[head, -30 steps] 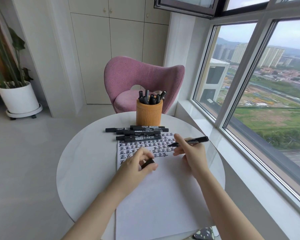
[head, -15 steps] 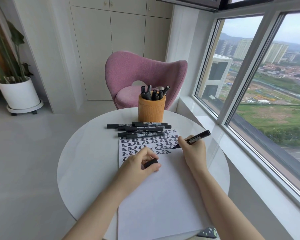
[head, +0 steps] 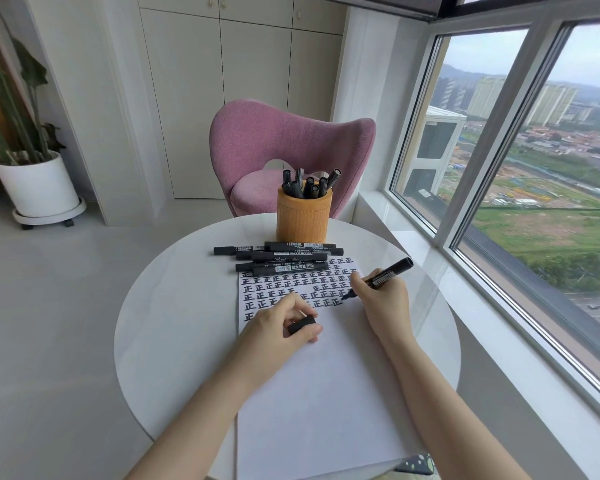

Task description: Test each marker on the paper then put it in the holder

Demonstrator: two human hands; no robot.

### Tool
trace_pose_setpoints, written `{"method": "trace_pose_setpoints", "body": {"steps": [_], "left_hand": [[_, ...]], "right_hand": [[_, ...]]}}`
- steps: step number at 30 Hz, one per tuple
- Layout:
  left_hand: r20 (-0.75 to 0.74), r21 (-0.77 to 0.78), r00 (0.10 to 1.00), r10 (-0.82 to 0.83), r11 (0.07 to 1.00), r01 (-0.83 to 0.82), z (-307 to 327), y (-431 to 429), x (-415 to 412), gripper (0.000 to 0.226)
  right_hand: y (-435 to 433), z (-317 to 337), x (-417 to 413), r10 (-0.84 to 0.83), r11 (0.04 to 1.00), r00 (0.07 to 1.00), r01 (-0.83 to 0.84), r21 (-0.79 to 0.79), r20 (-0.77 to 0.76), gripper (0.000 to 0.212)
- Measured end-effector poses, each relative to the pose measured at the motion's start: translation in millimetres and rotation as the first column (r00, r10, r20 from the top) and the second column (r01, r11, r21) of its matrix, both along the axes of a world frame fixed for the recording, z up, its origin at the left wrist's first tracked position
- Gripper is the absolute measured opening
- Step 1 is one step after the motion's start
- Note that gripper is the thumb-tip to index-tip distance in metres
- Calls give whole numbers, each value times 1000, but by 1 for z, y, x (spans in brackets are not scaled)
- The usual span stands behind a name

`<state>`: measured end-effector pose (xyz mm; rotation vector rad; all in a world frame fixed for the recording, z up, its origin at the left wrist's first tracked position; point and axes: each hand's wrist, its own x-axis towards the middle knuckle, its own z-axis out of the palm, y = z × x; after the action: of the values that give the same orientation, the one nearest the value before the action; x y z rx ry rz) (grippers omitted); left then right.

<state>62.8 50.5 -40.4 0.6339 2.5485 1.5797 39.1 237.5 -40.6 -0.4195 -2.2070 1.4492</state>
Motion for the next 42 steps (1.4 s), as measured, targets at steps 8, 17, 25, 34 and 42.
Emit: {"method": "trace_pose_setpoints", "body": {"steps": [8,17,25,34,42], "left_hand": [[-6,-10,1000,3,1000,-3,-1,0,-1,12],[-8,-7,1000,8,1000,-8,-1,1,-1,11],[-7,0,1000,6,1000,-6,-2,0,-1,11],[-8,1,1000,8,1000,-8,-2,1,-1,11],[7,20,1000,12,1000,-13,-4,1,-2,10]], "right_hand": [[2,-4,-2,-36,999,999,36,9,-40,28],[3,-3,-1,-19,1000,999,19,-12,-31,25],[2,-2,0,-11,1000,1000,11,-12,-25,23],[2,-2,0,-16,1000,999,15,-20,-45,26],[3,-3,1,-30,999,998,28,-41,-48,24]]}}
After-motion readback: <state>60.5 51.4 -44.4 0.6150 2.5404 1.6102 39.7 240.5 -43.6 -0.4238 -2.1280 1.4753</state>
